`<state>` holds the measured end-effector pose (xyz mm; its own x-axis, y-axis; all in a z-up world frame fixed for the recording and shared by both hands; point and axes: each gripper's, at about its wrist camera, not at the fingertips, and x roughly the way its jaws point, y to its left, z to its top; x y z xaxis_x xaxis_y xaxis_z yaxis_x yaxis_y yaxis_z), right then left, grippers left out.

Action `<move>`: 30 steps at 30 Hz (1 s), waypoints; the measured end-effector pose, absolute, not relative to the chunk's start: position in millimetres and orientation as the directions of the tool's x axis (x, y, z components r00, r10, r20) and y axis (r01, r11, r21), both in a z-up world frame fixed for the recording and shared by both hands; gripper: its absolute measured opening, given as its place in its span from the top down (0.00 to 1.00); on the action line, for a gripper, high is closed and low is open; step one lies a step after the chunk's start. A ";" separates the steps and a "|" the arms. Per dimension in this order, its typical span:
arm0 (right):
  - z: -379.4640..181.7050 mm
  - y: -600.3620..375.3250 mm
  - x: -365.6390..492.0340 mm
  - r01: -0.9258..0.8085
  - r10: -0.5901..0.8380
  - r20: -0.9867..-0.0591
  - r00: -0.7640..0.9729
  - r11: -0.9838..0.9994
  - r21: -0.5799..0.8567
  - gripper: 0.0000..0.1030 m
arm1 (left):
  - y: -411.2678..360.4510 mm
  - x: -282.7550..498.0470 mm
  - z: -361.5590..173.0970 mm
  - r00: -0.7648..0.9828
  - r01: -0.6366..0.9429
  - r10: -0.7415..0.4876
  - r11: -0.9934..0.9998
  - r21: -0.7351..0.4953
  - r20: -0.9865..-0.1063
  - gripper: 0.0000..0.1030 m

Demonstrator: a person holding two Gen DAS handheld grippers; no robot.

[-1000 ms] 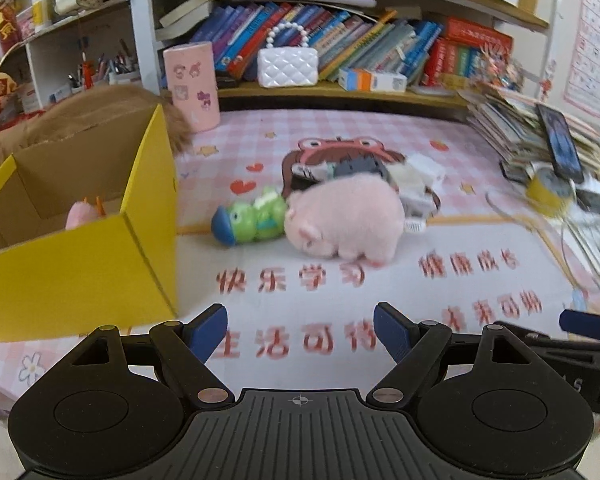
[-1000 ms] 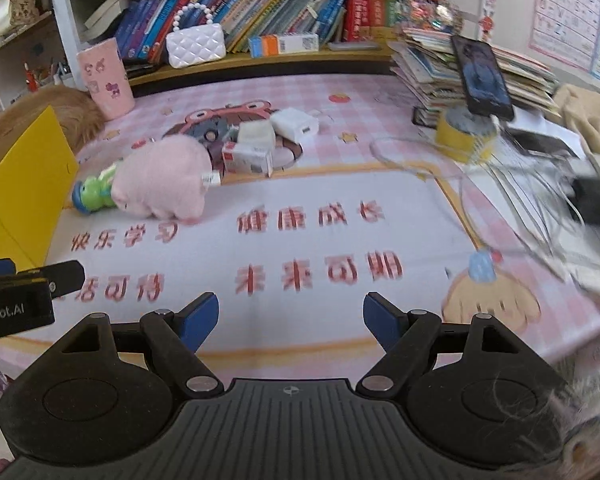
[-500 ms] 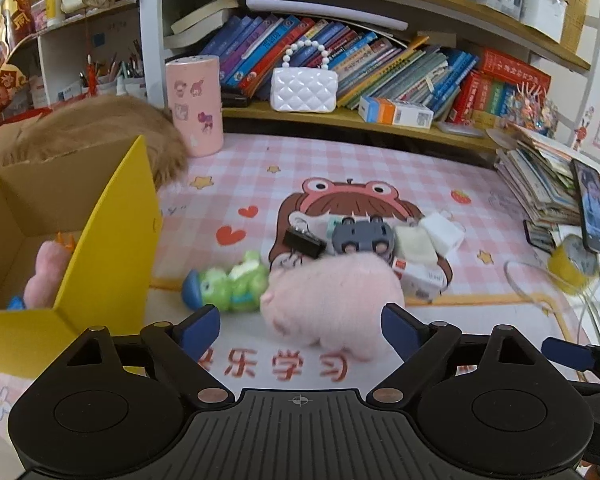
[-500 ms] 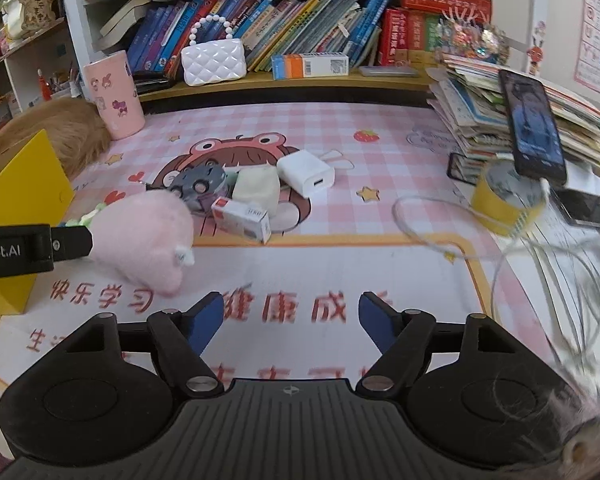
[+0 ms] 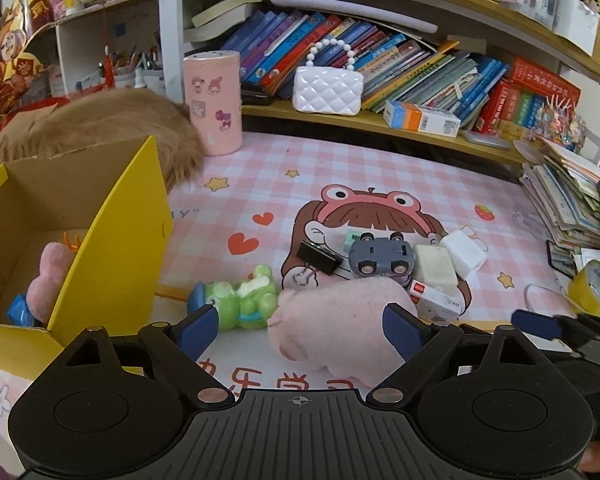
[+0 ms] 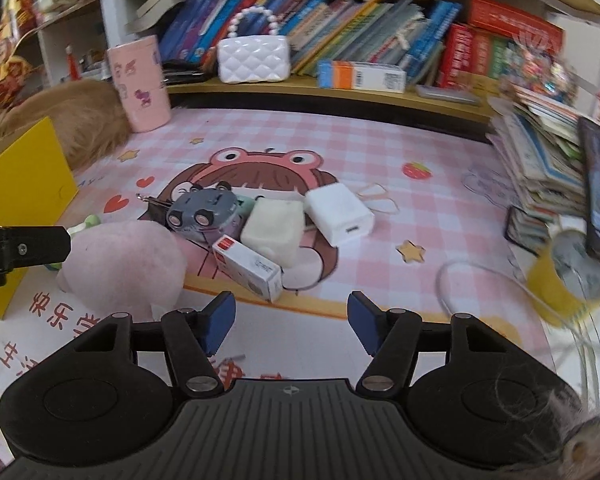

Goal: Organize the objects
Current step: 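Grasp the small white-and-red box with the right gripper while the left approaches the pig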

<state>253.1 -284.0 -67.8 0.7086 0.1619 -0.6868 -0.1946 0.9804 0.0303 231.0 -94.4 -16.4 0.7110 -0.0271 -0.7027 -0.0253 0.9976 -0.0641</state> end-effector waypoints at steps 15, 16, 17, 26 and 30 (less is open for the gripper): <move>-94.1 -258.2 298.1 -0.360 0.248 -0.713 0.656 0.933 -0.008 0.58 | -87.1 232.1 -21.3 0.676 -0.089 -0.022 0.990 -0.111 -0.736 0.10; -95.0 -257.9 299.7 -0.369 0.259 -0.714 0.650 0.929 0.000 0.63 | -86.5 233.5 -21.9 0.675 -0.092 -0.028 0.988 -0.121 -0.738 0.10; -94.7 -257.8 299.9 -0.375 0.261 -0.714 0.649 0.927 -0.001 0.67 | -86.0 235.6 -23.0 0.672 -0.096 -0.037 0.986 -0.136 -0.740 0.10; -75.6 -280.1 262.7 -0.301 0.239 -0.705 0.667 0.953 0.039 0.87 | -101.2 259.2 -40.4 0.663 -0.060 -0.091 0.983 -0.174 -0.743 0.10; -67.3 -290.5 247.3 -0.262 0.227 -0.702 0.675 0.963 0.060 0.87 | -110.8 268.7 -50.8 0.656 -0.064 -0.091 0.982 -0.176 -0.749 0.07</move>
<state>247.3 -290.5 -67.3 0.6754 0.2271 -0.7016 -0.2619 0.9633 0.0596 268.7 -110.8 -50.8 0.6559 -0.0913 -0.7493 -0.0641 0.9823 -0.1758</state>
